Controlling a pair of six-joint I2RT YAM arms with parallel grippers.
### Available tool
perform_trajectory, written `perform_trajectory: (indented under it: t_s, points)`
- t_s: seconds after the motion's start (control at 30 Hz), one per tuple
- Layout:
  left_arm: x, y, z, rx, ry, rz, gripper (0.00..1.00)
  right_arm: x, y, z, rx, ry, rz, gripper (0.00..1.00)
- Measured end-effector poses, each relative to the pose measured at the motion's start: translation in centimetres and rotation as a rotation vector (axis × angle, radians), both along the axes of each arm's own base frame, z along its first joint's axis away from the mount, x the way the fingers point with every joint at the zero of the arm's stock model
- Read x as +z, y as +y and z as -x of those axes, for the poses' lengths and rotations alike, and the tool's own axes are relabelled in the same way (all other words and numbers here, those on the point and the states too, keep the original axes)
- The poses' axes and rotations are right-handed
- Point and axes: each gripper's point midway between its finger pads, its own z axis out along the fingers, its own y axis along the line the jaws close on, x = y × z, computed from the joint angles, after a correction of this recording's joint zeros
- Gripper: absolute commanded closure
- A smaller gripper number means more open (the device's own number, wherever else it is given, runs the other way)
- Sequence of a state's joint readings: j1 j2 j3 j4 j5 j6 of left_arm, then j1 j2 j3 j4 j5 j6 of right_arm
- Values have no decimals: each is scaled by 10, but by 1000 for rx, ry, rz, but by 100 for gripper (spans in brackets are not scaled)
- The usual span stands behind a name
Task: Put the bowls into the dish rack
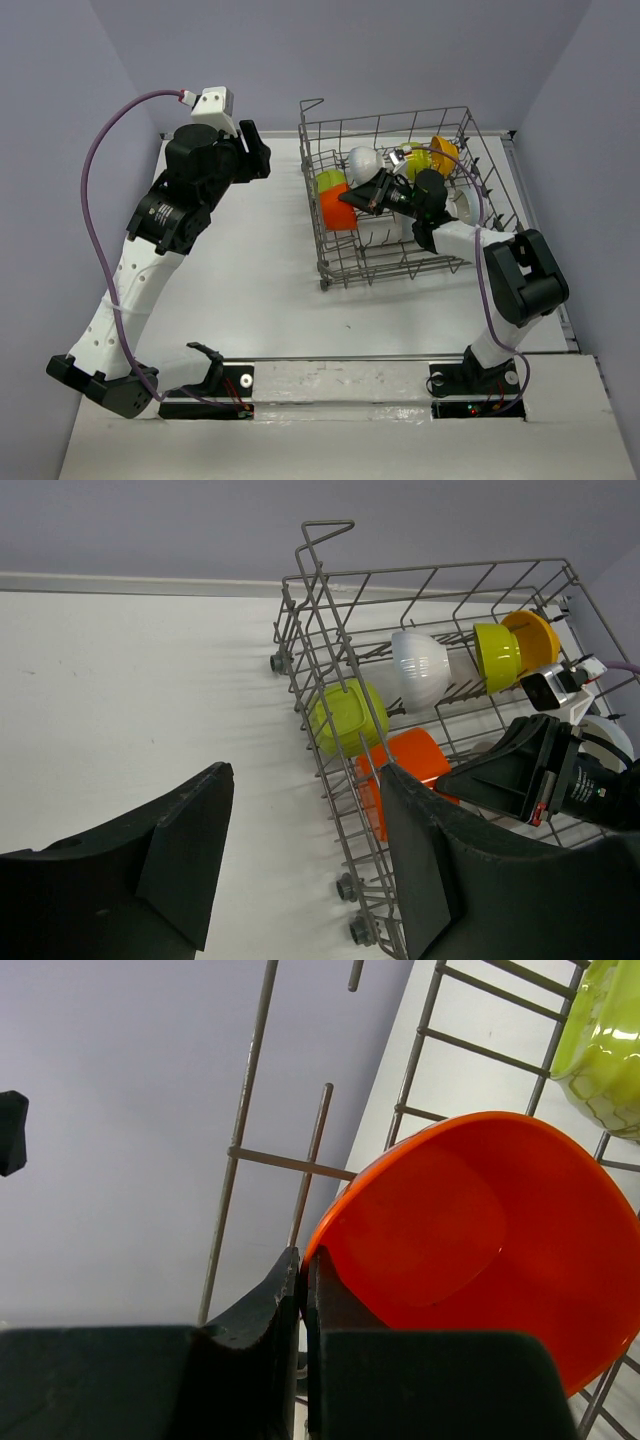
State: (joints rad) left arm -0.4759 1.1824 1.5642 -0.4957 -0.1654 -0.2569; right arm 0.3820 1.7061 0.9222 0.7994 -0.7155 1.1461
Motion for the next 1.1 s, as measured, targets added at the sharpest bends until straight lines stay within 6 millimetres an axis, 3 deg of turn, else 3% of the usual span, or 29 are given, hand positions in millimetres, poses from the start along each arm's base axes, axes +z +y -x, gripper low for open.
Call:
perform_trajectory:
  t_s: [0.33,0.6,0.93,1.1]
  points:
    - [0,0,0,0,0,0,31,8,0,0,0,30,-45,99]
    - [0,0,0,0,0,0,31,32,-5,4,-7,-8,-126,99]
    - [0,0,0,0,1,0,31,34,-6,12,11,21,-160,99]
    - [-4,-3,-4,-5,12,-5,31,19,-6,12,10,61,-150,99]
